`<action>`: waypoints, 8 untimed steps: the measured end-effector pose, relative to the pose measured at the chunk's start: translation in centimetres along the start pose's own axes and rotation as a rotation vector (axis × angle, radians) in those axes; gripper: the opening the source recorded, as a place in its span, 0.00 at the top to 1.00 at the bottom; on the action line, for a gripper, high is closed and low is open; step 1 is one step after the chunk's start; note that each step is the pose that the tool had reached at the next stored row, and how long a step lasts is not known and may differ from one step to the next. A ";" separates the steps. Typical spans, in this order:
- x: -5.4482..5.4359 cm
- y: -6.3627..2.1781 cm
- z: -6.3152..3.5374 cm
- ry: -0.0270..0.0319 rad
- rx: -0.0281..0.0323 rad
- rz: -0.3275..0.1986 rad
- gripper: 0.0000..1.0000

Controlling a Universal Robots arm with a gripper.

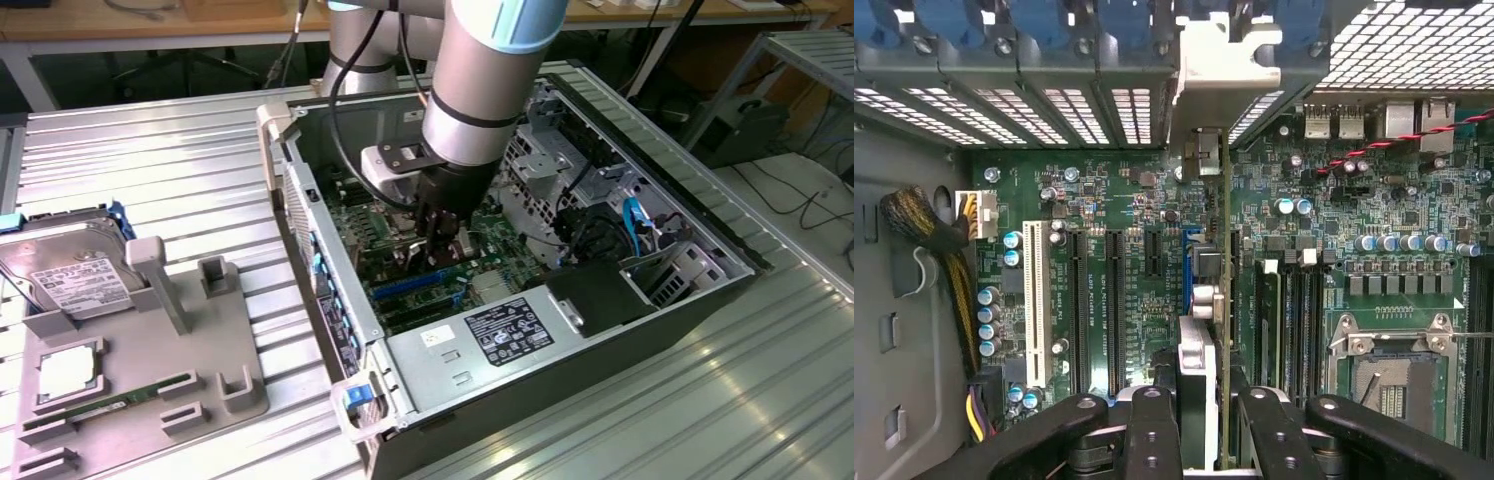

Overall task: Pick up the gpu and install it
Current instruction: 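Insert the gpu into the slot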

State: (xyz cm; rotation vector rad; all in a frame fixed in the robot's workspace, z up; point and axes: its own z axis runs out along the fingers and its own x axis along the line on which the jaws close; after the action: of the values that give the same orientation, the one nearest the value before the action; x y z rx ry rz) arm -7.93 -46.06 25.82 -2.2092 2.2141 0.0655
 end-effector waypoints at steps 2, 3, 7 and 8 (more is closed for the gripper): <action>0.0 0.03 0.06 -0.0004 0.0002 0.000 0.72; 0.1 0.03 0.08 -0.0003 0.0001 0.000 0.72; 0.2 0.03 0.34 -0.0002 0.0001 0.000 0.72; 0.2 0.06 0.41 -0.0002 0.0000 0.000 0.72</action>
State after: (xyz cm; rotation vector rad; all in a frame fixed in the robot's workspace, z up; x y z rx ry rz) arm -8.00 -46.26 25.40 -2.2090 2.2141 0.0656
